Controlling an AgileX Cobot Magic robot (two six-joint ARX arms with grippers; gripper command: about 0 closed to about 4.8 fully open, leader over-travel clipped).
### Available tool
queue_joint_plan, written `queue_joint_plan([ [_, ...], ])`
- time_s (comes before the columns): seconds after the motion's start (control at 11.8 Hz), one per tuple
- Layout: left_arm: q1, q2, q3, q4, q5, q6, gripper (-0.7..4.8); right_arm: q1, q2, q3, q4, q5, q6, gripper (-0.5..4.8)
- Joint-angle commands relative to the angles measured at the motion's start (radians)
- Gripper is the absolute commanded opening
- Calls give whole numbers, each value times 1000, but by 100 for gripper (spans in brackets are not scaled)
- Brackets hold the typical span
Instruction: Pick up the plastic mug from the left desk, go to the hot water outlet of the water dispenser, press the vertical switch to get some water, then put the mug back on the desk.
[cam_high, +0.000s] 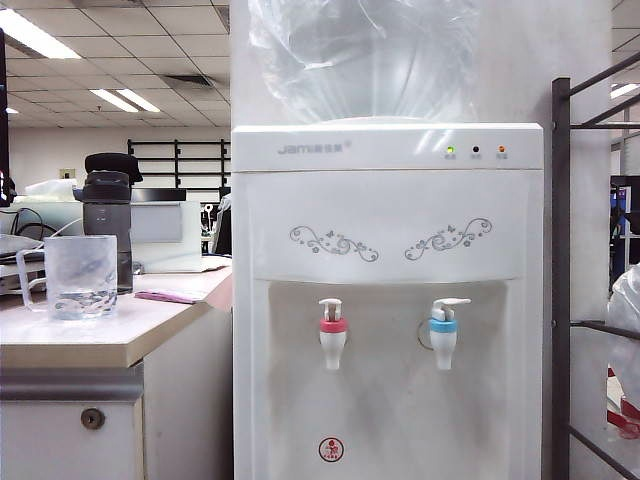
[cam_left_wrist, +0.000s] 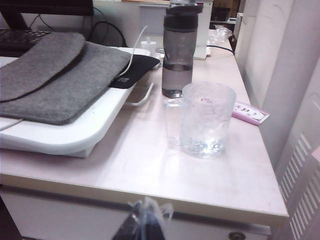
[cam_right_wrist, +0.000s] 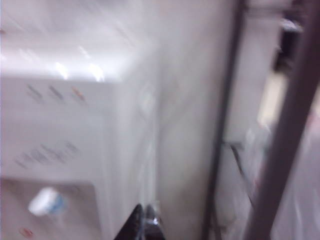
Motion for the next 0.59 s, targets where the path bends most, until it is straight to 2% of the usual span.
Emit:
queue_joint_plan([
  [0.08,0,0,0,7,-3,4,-1,-124,-2,-55,47,-2,-83,-1],
  [0.17,0,0,0,7,-3,4,-2,-122,-2,-55,47,-1,-83,-1],
  [0.25,0,0,0,8,-3,4,-1,-122,-2,-55,122,62,-82,-2],
  [0.59,0,0,0,8,-3,4,-2,-123,-2,-55,139,69,-82,-1],
])
